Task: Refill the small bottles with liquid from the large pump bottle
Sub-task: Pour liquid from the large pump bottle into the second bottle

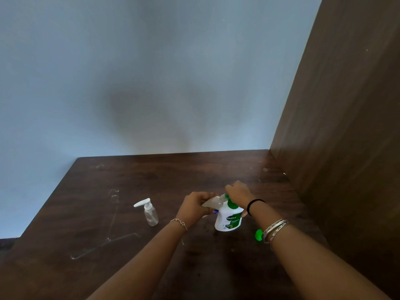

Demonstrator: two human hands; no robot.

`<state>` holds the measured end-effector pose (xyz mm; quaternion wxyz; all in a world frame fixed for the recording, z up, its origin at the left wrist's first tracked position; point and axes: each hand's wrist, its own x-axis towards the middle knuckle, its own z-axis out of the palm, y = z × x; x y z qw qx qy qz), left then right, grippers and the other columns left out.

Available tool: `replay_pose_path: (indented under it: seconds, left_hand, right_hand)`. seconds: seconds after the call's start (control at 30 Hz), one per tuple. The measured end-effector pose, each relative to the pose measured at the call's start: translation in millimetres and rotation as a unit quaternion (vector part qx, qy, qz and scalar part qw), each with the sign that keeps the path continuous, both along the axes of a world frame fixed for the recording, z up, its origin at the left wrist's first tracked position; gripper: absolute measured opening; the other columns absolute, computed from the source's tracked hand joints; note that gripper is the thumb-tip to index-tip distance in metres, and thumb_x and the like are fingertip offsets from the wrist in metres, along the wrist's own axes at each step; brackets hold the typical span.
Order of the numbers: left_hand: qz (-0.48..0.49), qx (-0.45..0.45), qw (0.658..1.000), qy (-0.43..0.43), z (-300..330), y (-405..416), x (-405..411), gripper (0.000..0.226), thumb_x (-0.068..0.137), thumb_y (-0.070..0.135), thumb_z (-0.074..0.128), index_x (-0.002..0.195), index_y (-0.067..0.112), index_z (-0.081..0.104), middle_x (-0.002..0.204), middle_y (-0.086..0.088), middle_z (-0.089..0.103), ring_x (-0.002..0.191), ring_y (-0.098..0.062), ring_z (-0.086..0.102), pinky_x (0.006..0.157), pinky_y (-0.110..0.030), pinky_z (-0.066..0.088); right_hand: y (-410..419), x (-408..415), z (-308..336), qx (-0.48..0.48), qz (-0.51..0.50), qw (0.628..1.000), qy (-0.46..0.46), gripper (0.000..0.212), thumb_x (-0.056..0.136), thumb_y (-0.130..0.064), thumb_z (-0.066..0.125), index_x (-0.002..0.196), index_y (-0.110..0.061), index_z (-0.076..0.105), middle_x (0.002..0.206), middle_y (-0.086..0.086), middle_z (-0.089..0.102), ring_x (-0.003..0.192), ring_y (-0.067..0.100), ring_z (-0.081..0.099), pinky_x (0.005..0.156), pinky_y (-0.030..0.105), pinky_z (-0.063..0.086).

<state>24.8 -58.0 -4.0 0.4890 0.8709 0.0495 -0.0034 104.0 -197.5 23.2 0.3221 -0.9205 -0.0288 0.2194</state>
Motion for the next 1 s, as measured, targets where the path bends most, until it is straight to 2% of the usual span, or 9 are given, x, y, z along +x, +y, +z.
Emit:
replay_pose_path:
  seconds: [0.1, 0.2, 0.3, 0.47, 0.57, 0.63, 0.83, 0.9, 1.0]
  left_hand:
    - [-0.002, -0.003, 1.0, 0.004, 0, 0, -1, 0.052, 0.07, 0.009, 0.075, 0.119, 0.012, 0.06, 0.119, -0.006, 0.064, 0.108, -0.012, 0.06, 0.093, -0.02, 0.044]
    - [-0.005, -0.001, 1.0, 0.002, 2, -1, -1, 0.051, 0.07, 0.008, 0.075, 0.119, 0.012, 0.06, 0.119, -0.005, 0.064, 0.109, -0.014, 0.059, 0.097, -0.025, 0.045]
    - [-0.008, -0.001, 1.0, 0.0, 1, 0, -1, 0.05, 0.069, 0.01, 0.076, 0.117, 0.013, 0.061, 0.118, -0.005, 0.065, 0.107, -0.013, 0.061, 0.099, -0.031, 0.047]
    - [-0.003, -0.005, 1.0, -0.002, -1, 0, 1, 0.051, 0.069, 0.011, 0.076, 0.117, 0.012, 0.061, 0.118, -0.006, 0.065, 0.107, -0.012, 0.06, 0.094, -0.024, 0.047]
    - [-0.001, -0.006, 1.0, -0.004, -2, 0, 1, 0.05, 0.069, 0.01, 0.076, 0.116, 0.013, 0.062, 0.116, -0.005, 0.066, 0.102, -0.006, 0.059, 0.088, -0.017, 0.044]
    - [0.002, -0.012, 1.0, -0.005, -1, 1, 1, 0.049, 0.069, 0.009, 0.076, 0.116, 0.013, 0.062, 0.115, -0.005, 0.066, 0.102, -0.007, 0.059, 0.087, -0.016, 0.044]
    - [-0.009, -0.013, 1.0, -0.005, 0, 1, 1, 0.047, 0.07, 0.009, 0.075, 0.115, 0.013, 0.062, 0.118, -0.004, 0.065, 0.104, -0.008, 0.059, 0.092, -0.019, 0.045]
    - [-0.008, -0.014, 1.0, -0.007, 0, 1, 2, 0.048, 0.069, 0.009, 0.076, 0.115, 0.013, 0.063, 0.118, -0.005, 0.065, 0.106, -0.01, 0.059, 0.092, -0.02, 0.045]
    - [-0.006, -0.017, 1.0, -0.008, 0, 0, 2, 0.048, 0.07, 0.009, 0.075, 0.115, 0.013, 0.062, 0.117, -0.004, 0.065, 0.101, -0.005, 0.057, 0.089, -0.017, 0.044]
  right_hand:
    - [-1, -3, 11, 0.016, 0.01, 0.998, 0.058, 0.025, 0.091, -0.029, 0.042, 0.088, -0.005, 0.052, 0.093, 0.016, 0.052, 0.089, 0.036, 0.059, 0.069, 0.045, 0.055]
    - [-2, -2, 17, 0.024, 0.021, 0.992, 0.118, 0.03, 0.092, -0.033, 0.043, 0.1, -0.006, 0.053, 0.102, 0.017, 0.054, 0.093, 0.037, 0.06, 0.076, 0.049, 0.056]
    - [-2, -4, 22, 0.023, 0.031, 0.989, 0.141, 0.029, 0.093, -0.033, 0.041, 0.099, -0.007, 0.052, 0.103, 0.018, 0.055, 0.093, 0.038, 0.06, 0.075, 0.047, 0.056]
    - [-1, -5, 21, 0.019, 0.024, 0.994, 0.109, 0.025, 0.092, -0.025, 0.04, 0.095, -0.004, 0.052, 0.097, 0.018, 0.053, 0.074, 0.032, 0.058, 0.062, 0.043, 0.055]
    - [1, -7, 16, 0.014, 0.016, 0.997, 0.068, 0.021, 0.093, -0.021, 0.04, 0.089, -0.003, 0.05, 0.086, 0.013, 0.049, 0.084, 0.031, 0.053, 0.072, 0.044, 0.053]
    - [1, -8, 16, 0.019, 0.015, 0.998, 0.058, 0.022, 0.094, -0.021, 0.039, 0.084, -0.004, 0.048, 0.077, 0.007, 0.044, 0.084, 0.028, 0.05, 0.069, 0.039, 0.05]
    - [-4, -4, 22, 0.008, 0.044, 0.992, 0.115, 0.028, 0.093, -0.033, 0.039, 0.099, -0.009, 0.05, 0.102, 0.014, 0.052, 0.083, 0.03, 0.058, 0.058, 0.037, 0.053]
    - [-3, -2, 24, -0.001, 0.054, 0.99, 0.128, 0.03, 0.094, -0.036, 0.039, 0.099, -0.01, 0.051, 0.104, 0.015, 0.054, 0.089, 0.034, 0.058, 0.058, 0.036, 0.053]
    - [-2, -3, 23, 0.006, 0.045, 0.993, 0.112, 0.027, 0.094, -0.031, 0.039, 0.096, -0.007, 0.051, 0.099, 0.017, 0.053, 0.077, 0.03, 0.058, 0.059, 0.038, 0.053]
